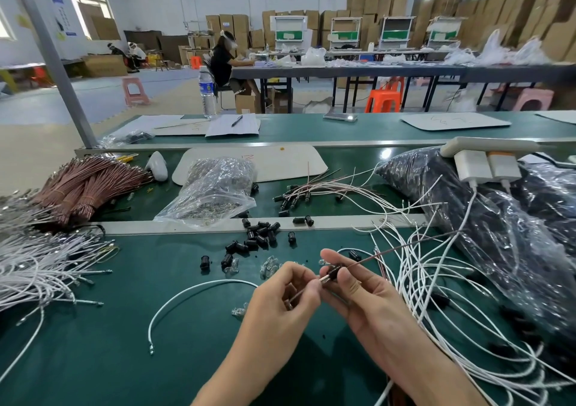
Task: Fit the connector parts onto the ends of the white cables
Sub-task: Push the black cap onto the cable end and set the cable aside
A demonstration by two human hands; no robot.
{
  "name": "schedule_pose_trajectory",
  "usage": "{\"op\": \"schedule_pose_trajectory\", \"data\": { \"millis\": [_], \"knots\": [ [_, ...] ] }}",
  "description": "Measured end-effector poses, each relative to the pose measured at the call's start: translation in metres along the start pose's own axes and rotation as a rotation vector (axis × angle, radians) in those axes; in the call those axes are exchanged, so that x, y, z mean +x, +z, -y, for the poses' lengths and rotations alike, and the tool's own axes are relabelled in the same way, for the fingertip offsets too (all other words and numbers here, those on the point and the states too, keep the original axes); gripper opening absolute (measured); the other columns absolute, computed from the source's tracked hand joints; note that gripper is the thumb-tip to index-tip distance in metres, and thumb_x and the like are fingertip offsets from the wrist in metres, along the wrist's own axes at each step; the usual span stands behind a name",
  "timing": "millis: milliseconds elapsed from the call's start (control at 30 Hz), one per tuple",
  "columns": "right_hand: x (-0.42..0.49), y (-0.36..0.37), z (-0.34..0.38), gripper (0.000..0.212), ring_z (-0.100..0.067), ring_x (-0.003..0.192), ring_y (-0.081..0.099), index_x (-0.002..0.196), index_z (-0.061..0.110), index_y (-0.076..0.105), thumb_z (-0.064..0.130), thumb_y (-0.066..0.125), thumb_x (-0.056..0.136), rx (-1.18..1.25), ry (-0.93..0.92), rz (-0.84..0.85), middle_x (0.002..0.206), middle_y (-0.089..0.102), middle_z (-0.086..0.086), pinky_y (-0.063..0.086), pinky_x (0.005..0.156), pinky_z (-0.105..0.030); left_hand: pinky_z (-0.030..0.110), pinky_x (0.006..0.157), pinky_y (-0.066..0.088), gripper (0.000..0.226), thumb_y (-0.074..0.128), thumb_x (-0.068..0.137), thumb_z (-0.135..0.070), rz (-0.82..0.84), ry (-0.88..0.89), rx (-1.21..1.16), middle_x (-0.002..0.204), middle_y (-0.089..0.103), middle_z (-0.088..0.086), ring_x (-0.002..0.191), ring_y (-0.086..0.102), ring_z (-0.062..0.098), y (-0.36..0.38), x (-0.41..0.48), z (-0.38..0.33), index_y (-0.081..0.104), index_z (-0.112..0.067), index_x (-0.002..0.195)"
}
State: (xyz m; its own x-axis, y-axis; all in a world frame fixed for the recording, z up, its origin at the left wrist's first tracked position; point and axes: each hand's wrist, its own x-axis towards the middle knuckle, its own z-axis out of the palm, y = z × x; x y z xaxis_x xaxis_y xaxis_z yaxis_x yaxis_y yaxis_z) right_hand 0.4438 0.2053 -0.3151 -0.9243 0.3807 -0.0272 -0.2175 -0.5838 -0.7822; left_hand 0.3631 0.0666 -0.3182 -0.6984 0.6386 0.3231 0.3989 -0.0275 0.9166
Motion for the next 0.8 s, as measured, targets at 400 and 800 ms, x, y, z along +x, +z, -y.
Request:
{"op": "schedule_pose_trajectory", "data": {
  "millis": [400, 800],
  "knots": [
    [0.0017, -0.0025, 0.0029, 0.026, -0.012, 0.069, 0.070, 0.100, 0.010, 0.081, 0.016, 0.066, 0.080, -0.029, 0.009, -0.100, 0.089, 0.075, -0.008, 0.058, 0.060, -0.021, 0.026, 0.053, 0.036, 0.013, 0.057, 0.101, -0.023, -0.035, 0.044, -0.004, 0.065, 0.049, -0.002, 0.058, 0.041, 0.008, -0.0034, -0.0021, -0.0029, 0.058, -0.026, 0.088],
    [-0.0016, 0.0003, 0.0010, 0.016, -0.014, 0.065, 0.066, 0.085, 0.015, 0.080, 0.022, 0.077, 0.072, -0.092, 0.031, -0.053, 0.081, 0.070, -0.009, 0.057, 0.058, -0.023, 0.017, 0.054, 0.036, 0.009, 0.061, 0.094, -0.039, -0.013, 0.070, 0.042, 0.068, 0.055, -0.010, 0.057, 0.043, 0.005, -0.0064, -0.0002, 0.0031, 0.061, -0.030, 0.092]
  ]
}}
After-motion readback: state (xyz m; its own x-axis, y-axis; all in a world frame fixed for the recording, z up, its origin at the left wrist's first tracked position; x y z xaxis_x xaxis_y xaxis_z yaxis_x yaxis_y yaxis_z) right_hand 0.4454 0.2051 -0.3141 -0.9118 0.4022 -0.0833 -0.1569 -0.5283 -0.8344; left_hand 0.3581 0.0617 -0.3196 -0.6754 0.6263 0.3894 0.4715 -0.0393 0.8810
